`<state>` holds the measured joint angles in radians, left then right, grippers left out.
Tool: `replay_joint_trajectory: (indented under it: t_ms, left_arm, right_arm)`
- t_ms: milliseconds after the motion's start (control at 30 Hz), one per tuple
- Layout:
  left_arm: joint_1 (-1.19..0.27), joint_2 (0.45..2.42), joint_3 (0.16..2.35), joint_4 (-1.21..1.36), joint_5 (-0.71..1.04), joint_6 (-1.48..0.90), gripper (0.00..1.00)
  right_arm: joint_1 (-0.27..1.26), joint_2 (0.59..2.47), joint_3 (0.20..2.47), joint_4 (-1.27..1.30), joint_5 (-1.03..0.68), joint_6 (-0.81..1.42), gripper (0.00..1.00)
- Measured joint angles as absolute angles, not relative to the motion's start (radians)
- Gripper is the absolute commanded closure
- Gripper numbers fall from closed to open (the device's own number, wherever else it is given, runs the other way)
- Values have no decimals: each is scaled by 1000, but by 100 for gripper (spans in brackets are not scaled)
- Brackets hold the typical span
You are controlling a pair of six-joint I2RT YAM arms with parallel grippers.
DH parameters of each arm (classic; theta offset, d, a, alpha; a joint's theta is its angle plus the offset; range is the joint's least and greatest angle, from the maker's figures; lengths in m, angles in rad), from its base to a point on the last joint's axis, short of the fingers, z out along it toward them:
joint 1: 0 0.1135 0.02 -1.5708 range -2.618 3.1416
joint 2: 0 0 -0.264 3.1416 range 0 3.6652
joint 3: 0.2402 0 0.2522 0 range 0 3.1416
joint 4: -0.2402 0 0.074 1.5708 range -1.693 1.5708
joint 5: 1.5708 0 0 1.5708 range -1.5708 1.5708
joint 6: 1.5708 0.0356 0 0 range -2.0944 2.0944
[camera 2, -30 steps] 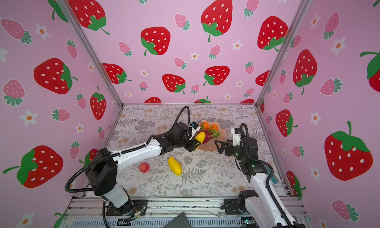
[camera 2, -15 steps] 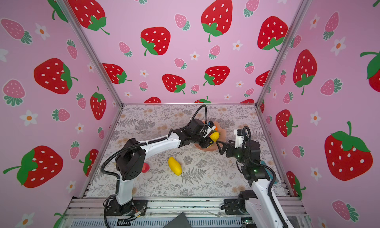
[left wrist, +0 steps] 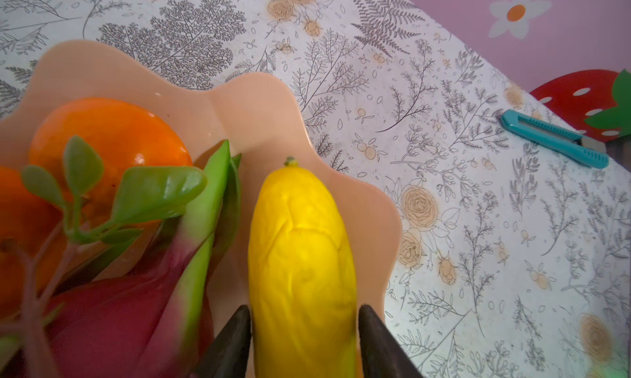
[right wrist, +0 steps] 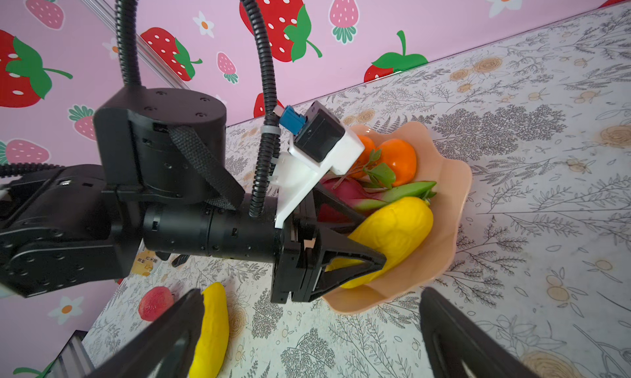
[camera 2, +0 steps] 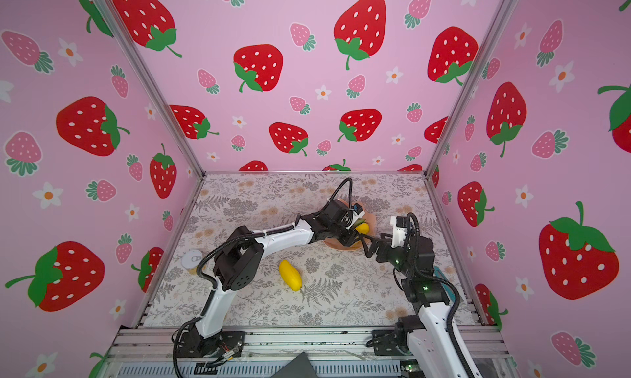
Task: Place and organize the fake fruits in the fruit bowl
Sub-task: 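Carry the small yellow fruit into the bowl and open the left gripper, then grasp the large yellow mango with the right gripper while the left arm withdraws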
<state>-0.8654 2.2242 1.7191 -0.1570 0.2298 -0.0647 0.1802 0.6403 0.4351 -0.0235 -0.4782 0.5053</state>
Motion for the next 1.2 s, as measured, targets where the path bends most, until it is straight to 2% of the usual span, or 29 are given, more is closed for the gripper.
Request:
replay_joint_trajectory:
  t_ms: [167, 367, 467, 600, 700, 767, 867, 967, 1200]
  left_arm:
    - [-865, 2236, 1752, -157, 221, -59, 35]
    - [-867, 2199, 1723, -159, 207, -57, 34]
    - [-867, 2067, 1607, -165, 148, -69, 33]
    - [-854, 1787, 1398, -160, 27, -119, 28]
    - [-792, 1559, 1230, -182, -4, -196, 23]
    - [-716, 1413, 1124, -233, -8, -260, 19]
    - [-632, 1253, 1034, -383, -34, -339, 12]
    - [-617, 1126, 1004, -559, -65, -408, 9]
    - [-541, 876, 915, -818, -128, -565, 7]
  right_arm:
    - [180, 640, 430, -24, -478, 508, 1]
    - [180, 651, 430, -24, -479, 508, 1]
    - [180, 663, 431, -23, -489, 487, 1]
    - [213, 705, 444, -3, -528, 440, 1]
    - [329, 782, 474, 15, -510, 407, 1]
    - [484, 869, 507, 31, -465, 379, 1]
    - [691, 1040, 584, 64, -418, 350, 1]
    - [830, 1231, 666, 121, -384, 334, 1]
    - [968, 1573, 863, 137, -327, 301, 5]
